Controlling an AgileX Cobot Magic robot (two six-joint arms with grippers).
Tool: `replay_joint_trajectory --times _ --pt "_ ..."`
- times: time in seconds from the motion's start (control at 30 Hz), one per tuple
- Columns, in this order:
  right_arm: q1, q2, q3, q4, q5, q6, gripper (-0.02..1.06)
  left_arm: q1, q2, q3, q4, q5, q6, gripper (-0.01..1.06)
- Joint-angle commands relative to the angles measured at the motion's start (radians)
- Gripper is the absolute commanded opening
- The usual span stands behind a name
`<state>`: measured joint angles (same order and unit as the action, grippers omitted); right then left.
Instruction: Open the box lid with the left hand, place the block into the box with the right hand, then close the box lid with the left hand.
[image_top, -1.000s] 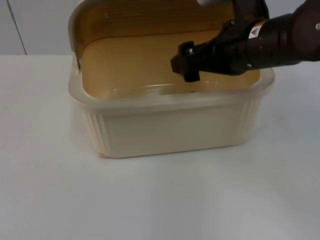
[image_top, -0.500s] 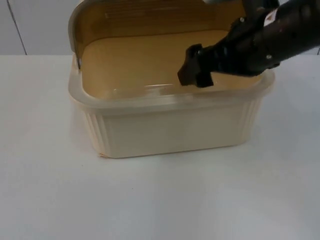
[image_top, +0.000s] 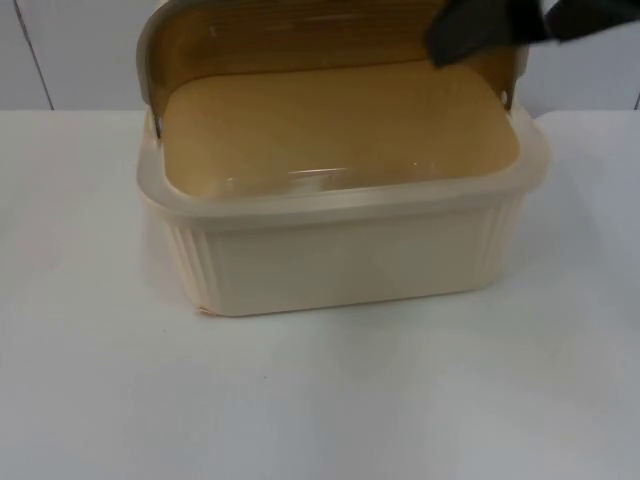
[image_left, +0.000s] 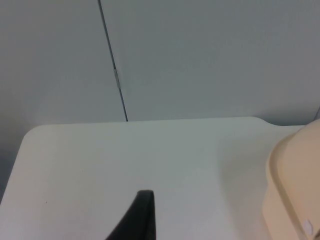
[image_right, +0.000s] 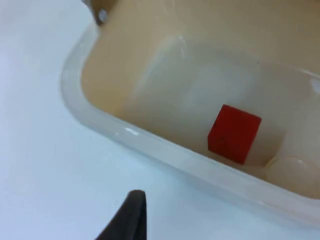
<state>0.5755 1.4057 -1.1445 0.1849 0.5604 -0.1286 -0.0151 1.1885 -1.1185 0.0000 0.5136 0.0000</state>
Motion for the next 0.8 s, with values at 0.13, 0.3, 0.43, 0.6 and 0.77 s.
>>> replay_joint_trajectory --times 0.13,0.3,0.43,0.6,0.77 --pt "-0.133 -0.137 -0.123 -0.034 0.052 0.012 1.05 0.003 0.000 -0.009 0.007 -0.003 0.000 1.05" --pt "-0.297 -0.159 -0.245 -0.079 0.077 0.012 1.05 0.003 0.000 -0.009 0.007 -0.003 0.000 1.05" --pt "-0.417 -0.159 -0.322 -0.131 0.113 0.012 1.05 0.003 0.000 -0.009 0.007 -0.003 0.000 1.05" --pt "-0.611 -0.160 -0.347 -0.139 0.123 0.010 1.05 0.003 0.000 -0.009 0.007 -0.003 0.000 1.05" --pt "-0.756 -0.154 -0.347 -0.132 0.151 0.028 1.05 0.003 0.000 -0.009 0.007 -0.034 0.000 1.05"
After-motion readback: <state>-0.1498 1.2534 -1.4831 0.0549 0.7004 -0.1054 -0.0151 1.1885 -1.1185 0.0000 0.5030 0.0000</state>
